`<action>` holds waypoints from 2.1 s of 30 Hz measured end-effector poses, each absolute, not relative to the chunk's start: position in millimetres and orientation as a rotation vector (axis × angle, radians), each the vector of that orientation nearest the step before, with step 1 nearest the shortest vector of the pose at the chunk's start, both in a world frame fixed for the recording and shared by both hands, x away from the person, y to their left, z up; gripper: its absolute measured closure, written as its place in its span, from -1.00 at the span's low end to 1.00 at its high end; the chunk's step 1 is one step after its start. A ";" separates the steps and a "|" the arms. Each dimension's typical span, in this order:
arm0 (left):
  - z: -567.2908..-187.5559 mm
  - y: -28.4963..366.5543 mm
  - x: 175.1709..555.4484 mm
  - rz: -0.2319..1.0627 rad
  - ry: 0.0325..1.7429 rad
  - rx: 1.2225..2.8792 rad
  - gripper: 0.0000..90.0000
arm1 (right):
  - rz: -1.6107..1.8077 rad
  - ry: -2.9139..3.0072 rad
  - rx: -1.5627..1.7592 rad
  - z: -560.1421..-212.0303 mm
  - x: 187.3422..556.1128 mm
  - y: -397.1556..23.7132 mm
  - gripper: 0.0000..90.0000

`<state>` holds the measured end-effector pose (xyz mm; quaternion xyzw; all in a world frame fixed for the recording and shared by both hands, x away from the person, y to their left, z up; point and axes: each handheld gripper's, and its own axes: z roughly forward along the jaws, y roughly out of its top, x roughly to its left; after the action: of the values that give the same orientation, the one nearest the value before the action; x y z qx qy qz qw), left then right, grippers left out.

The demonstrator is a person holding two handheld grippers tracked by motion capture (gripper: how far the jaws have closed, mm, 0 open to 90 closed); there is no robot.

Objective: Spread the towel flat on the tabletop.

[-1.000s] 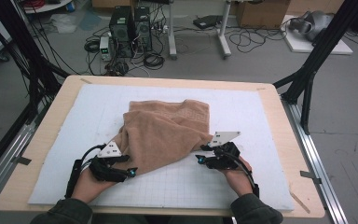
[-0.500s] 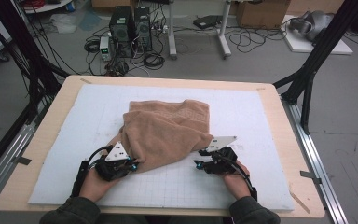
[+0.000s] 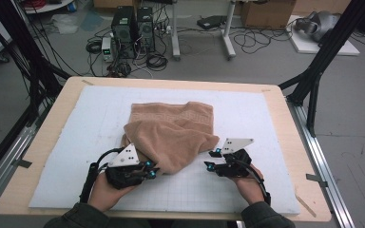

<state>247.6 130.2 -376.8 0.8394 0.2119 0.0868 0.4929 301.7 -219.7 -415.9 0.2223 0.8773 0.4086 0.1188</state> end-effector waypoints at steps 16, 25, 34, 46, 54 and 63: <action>-360.7 167.3 310.6 0.515 0.768 1.986 0.88 | 1.166 2.581 0.609 -414.6 317.5 -200.5 0.28; -391.6 186.5 356.2 0.513 1.006 2.014 0.87 | 1.142 2.598 0.611 -424.0 331.9 -185.4 0.30; -379.3 199.8 320.1 0.304 0.879 2.024 0.06 | 1.125 2.616 0.667 -440.8 348.9 -173.9 0.40; -405.0 202.0 303.8 0.268 0.824 2.070 0.83 | 1.150 2.628 0.641 -433.8 345.3 -178.9 0.91; -372.0 200.2 288.1 0.298 0.754 2.040 0.85 | 1.189 2.564 0.511 -391.7 305.6 -201.0 0.92; -329.6 196.7 296.0 0.360 0.729 2.013 0.85 | 1.190 2.443 0.485 -335.0 300.6 -224.6 0.92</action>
<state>296.0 196.7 -329.6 0.8201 0.2972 0.1466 0.4665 300.6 -224.6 -335.0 0.1725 0.8691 0.4232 0.1893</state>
